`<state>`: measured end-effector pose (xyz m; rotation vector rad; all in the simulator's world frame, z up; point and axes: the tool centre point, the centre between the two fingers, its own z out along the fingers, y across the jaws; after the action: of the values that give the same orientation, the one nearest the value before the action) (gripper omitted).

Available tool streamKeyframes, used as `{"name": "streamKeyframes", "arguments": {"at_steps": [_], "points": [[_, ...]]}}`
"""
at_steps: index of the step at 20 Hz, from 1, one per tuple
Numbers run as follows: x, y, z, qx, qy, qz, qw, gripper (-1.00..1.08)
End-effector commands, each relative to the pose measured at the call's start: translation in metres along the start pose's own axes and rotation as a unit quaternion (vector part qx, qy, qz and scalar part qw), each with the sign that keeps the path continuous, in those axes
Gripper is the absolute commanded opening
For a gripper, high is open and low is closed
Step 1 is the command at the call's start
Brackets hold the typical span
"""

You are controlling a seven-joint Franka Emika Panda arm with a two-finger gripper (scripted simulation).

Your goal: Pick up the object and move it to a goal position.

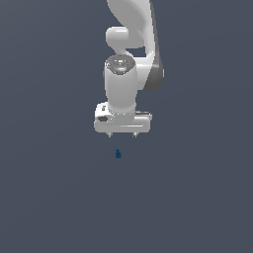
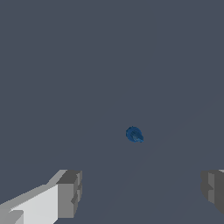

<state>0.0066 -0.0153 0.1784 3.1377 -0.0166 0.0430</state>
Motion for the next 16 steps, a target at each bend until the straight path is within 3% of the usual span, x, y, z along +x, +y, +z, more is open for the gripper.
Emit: {"name": "streamKeyframes", "arguments": {"at_steps": [1,9,16], "points": [[0.000,0.000,0.000,0.000,0.000,0.000,1.0000,1.00],[0.002,-0.018,-0.007,-0.002,0.007,-0.037,0.9993,1.00],[0.002,-0.018,-0.006,-0.002,0.007,-0.038,0.9993,1.00]]}}
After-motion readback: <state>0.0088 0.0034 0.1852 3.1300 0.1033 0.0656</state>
